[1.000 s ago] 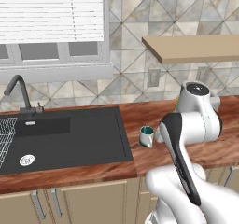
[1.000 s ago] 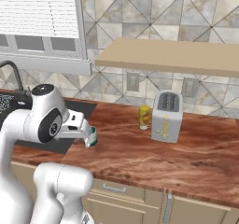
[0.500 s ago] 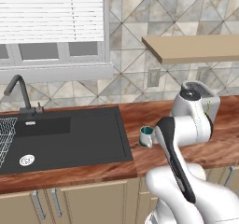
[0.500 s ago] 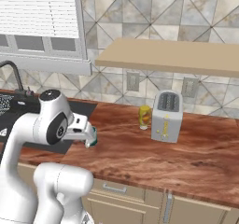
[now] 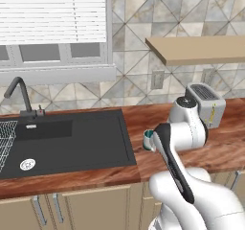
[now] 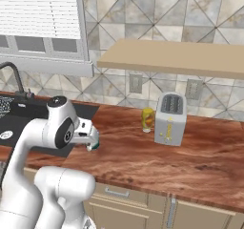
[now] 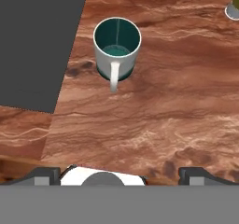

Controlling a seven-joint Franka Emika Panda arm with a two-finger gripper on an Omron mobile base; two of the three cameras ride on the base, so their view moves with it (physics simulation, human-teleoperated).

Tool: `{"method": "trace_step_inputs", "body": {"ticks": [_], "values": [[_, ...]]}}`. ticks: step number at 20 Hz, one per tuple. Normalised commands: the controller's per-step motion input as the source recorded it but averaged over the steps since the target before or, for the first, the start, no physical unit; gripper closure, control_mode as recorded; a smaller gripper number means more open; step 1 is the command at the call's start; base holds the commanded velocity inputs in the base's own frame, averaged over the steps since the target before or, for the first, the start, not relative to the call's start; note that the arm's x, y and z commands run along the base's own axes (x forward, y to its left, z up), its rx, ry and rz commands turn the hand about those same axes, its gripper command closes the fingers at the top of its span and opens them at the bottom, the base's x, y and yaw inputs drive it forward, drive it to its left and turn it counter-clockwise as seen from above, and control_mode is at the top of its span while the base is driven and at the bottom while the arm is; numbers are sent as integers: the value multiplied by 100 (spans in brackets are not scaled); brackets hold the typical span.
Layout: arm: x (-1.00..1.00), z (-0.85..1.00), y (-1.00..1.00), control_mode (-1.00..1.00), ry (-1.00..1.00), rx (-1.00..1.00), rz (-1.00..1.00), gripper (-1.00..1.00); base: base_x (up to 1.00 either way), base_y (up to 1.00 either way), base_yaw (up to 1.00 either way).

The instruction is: Pick the mug and place it in the sink. Pick the bowl and place it in the open cabinet and then close the cabinet.

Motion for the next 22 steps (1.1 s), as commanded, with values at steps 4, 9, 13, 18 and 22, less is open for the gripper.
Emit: {"method": "trace_step_inputs", "body": {"ticks": [4,9,13,18,22], "values": [[37,-23,1,-100,0,0,0,-100,0,0,0],[33,-22,2,-100,0,0,0,-100,0,0,0],[31,-23,4,-100,3,0,0,-100,0,0,0],[28,-26,3,-100,1,0,0,-100,0,0,0],[26,-25,1,-100,3,0,0,-100,0,0,0]]}}
